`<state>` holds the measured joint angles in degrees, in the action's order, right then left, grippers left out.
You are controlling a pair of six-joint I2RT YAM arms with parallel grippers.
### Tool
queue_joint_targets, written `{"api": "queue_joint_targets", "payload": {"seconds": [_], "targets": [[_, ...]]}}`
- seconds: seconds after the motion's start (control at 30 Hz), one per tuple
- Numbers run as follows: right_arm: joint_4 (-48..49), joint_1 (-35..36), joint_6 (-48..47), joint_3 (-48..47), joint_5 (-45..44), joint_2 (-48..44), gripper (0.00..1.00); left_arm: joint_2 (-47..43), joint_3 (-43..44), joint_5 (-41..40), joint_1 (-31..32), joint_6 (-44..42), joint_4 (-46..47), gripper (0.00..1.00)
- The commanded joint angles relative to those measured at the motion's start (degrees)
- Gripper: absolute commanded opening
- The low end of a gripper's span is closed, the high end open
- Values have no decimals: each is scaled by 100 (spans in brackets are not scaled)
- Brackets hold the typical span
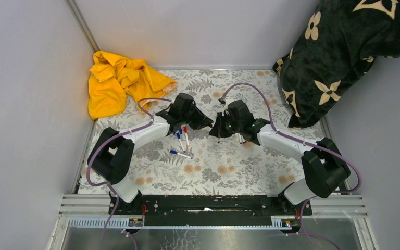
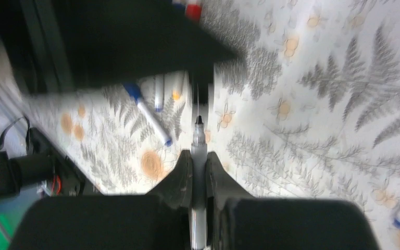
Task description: Open the pen caps
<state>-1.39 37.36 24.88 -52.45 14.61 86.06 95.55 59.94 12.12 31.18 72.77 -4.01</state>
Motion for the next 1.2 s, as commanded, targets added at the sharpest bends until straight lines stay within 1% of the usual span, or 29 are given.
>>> {"api": "queue_joint_targets", "payload": {"seconds": [0.0,0.1,0.17,0.33,0.43,0.53,0.73,0.9,0.97,1.17], "targets": [[-1566,70,-208,226,704,-594,0,61,55,-1683,-1174,-993,412,0],[-1644,62,-266,228,745,-616,0,-13,-1,-1584,-1350,-1334,410,0],[-1701,60,-299,213,746,-628,0,-47,58,-1680,-1382,-1551,149,0],[-1672,30,-333,157,341,-570,0,-49,138,-1773,-1387,-1777,-203,0],[-1698,-9,-449,35,-276,-377,0,2,266,-2136,-1350,-1972,-831,0],[-1718,-68,-558,-130,-924,-112,0,-58,215,-2564,-1318,-2082,-1298,0],[-1807,-102,-626,-594,-2229,544,0,-154,7,-3134,-1314,-2116,-1745,0],[-1725,-121,-584,-653,-3310,969,0,-57,2,-3495,-1243,-2034,-2074,0],[-1643,-115,-559,-653,-3505,1110,0,-13,-50,-3536,-1231,-2015,-2103,0],[-1476,-118,-540,-607,-4059,1402,4,107,-75,-3578,-1194,-1992,-2137,5]]}}
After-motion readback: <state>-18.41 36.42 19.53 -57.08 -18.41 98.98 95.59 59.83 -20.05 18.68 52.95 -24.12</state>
